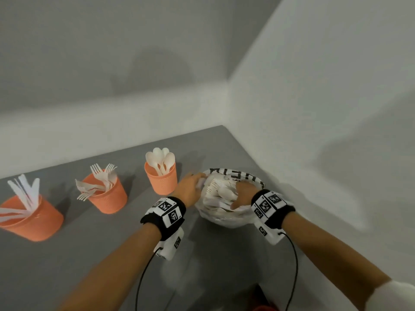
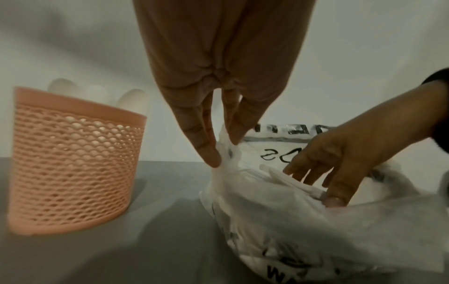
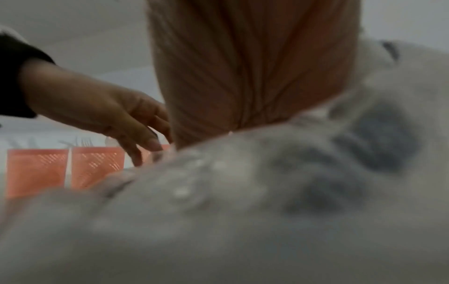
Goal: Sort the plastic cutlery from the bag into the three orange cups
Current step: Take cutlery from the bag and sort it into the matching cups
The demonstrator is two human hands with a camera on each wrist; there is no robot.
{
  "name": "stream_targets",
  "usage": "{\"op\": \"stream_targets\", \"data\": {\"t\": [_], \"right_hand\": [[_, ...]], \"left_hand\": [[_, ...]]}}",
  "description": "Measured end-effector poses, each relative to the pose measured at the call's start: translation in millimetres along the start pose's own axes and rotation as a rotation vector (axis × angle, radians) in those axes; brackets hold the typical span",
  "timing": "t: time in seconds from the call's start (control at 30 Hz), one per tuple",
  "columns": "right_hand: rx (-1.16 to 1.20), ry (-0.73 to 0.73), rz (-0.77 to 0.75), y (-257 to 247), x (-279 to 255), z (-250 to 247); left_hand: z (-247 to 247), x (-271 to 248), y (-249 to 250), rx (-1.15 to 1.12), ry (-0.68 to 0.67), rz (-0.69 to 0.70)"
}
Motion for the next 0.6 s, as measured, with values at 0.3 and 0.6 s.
{"op": "stream_targets", "data": {"t": [0.3,0.6], "right_hand": [[0.121,0.109,-0.108,5.9,14.1,-4.8],[0.070,0.191,-0.144,10.1,8.5,9.1]], "left_hand": [[16.9,-17.5,-9.6,-0.112,-0.058,-0.112],[8.9,-16.4,-0.2,-0.203,0.068,-0.094]]}}
Point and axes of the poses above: each hand's wrist, its own x-axis towards the middle knuckle, its own z-axis out of the palm, y = z × x, the point moved 6 cm from there along x, towards the middle knuckle, and after that the axes turned 9 degrees about -y, right-handed, at the moved point
